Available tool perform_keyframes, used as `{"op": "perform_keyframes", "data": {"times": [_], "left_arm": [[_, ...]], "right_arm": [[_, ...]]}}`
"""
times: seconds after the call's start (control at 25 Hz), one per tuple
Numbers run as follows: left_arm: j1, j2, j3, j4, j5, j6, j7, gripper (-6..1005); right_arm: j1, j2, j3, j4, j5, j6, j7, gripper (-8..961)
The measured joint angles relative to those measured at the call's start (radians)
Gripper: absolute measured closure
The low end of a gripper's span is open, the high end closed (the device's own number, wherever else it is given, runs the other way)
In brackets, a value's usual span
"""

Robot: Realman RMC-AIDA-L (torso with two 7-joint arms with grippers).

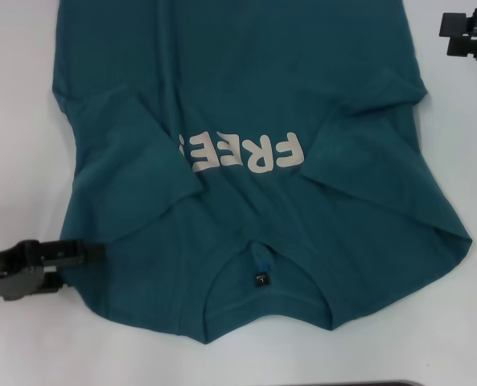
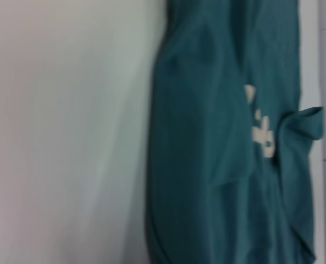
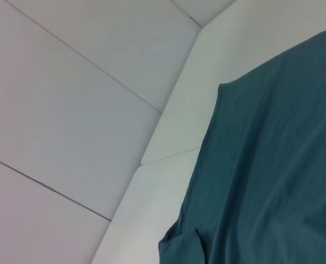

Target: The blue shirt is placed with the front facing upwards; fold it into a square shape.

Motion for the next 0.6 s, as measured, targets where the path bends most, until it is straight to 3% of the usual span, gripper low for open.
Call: {"op": "perform_keyframes", "data": {"times": [0.36, 0.6], "left_arm": [[-0.003, -0.005, 0.004, -0.014, 0.001, -0.008, -0.022, 268], [-0.003, 0.0, 0.002, -0.008, -0.001, -0.011, -0.024, 543]], "right_arm": [[-0.008, 0.0, 0.018, 0.004, 0.0, -0.001, -0.008, 71], [-0.009, 0.0, 0.019, 0.005, -0.004, -0.002, -0.008, 71]]}}
